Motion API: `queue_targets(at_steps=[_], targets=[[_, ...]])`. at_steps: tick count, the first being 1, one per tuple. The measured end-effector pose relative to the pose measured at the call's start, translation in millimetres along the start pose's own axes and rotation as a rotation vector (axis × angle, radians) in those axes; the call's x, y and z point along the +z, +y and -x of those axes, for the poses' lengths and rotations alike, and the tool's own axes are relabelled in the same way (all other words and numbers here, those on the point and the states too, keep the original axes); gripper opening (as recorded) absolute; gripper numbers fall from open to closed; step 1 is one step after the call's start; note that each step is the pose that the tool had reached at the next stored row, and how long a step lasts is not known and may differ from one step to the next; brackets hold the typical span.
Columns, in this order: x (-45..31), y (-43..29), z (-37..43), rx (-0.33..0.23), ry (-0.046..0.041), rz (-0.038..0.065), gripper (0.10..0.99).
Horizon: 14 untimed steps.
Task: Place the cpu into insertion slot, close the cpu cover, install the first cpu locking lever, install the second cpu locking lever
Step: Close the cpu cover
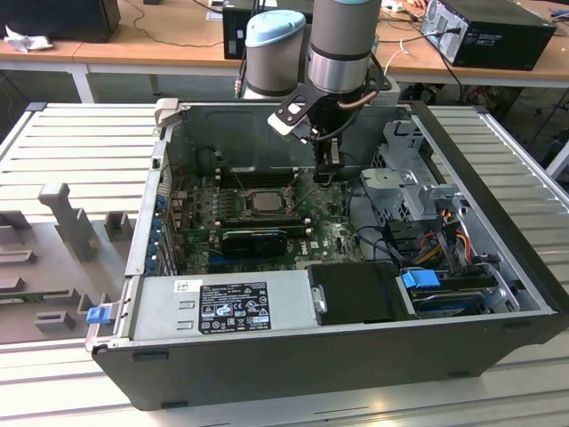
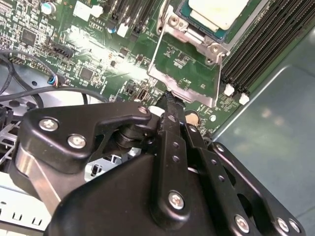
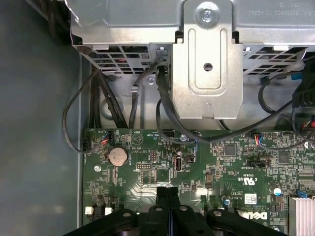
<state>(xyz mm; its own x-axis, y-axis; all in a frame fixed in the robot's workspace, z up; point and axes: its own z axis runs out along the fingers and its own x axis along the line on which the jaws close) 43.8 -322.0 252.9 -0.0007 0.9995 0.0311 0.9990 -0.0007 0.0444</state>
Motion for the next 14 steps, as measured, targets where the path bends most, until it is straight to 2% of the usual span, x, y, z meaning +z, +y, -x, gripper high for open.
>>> queue_targets(at_steps=[9,14], targets=[[-0.4,-9.0,0.0,0.000,0.0000,0.000,0.106],[-0.7,-16.5,0.0,0.000,0.0000,0.000,0.106]])
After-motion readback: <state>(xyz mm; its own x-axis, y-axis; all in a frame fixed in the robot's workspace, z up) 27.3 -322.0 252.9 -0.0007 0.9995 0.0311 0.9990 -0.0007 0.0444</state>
